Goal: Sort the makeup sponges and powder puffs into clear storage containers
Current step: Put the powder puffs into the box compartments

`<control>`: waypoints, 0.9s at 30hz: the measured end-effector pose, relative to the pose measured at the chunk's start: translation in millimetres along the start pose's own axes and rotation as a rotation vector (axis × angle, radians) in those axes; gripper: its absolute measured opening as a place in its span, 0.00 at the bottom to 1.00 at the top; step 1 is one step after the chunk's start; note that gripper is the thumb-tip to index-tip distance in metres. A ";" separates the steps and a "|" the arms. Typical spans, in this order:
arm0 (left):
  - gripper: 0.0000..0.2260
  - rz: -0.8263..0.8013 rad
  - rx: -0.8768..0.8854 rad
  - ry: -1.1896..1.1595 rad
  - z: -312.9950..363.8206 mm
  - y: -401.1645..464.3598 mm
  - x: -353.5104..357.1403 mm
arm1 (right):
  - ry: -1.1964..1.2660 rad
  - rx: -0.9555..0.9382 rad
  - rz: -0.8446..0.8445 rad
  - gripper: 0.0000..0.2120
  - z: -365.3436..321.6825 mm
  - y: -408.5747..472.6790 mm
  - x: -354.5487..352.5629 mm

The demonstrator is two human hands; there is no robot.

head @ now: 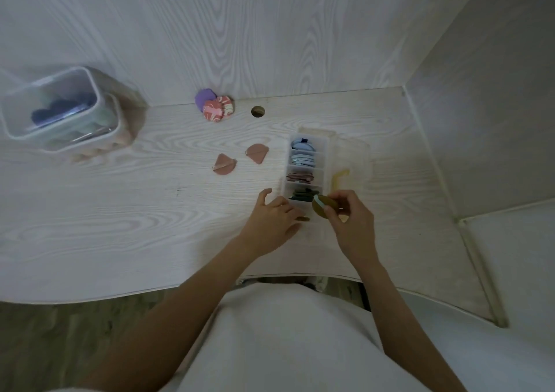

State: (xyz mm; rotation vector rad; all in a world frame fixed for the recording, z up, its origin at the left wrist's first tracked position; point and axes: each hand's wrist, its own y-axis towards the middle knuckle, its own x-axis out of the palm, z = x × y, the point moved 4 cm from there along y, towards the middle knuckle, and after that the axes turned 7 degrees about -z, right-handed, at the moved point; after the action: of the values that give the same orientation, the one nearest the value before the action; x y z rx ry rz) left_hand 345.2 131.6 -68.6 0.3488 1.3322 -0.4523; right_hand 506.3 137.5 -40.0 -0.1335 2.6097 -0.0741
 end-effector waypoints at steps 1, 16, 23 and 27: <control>0.08 0.013 0.006 0.007 -1.0 -0.7 -0.2 | -0.022 -0.016 0.007 0.10 -0.2 -0.3 0.0; 0.10 0.194 0.009 0.001 -11.4 -5.0 7.5 | -0.795 -0.309 -0.081 0.09 -6.8 11.7 38.2; 0.08 0.275 0.035 -0.031 -14.2 -5.3 9.6 | -0.938 -0.257 -0.153 0.09 -3.1 19.6 45.0; 0.07 0.288 0.068 -0.075 -16.4 -4.3 7.9 | -0.931 -0.261 -0.101 0.10 -3.5 19.5 49.5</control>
State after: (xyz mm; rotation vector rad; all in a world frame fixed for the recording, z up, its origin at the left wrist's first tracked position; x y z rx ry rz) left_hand 330.5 135.0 -79.6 0.5666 1.1733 -0.2666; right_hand 460.4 151.6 -63.3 -0.3071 1.6703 0.2403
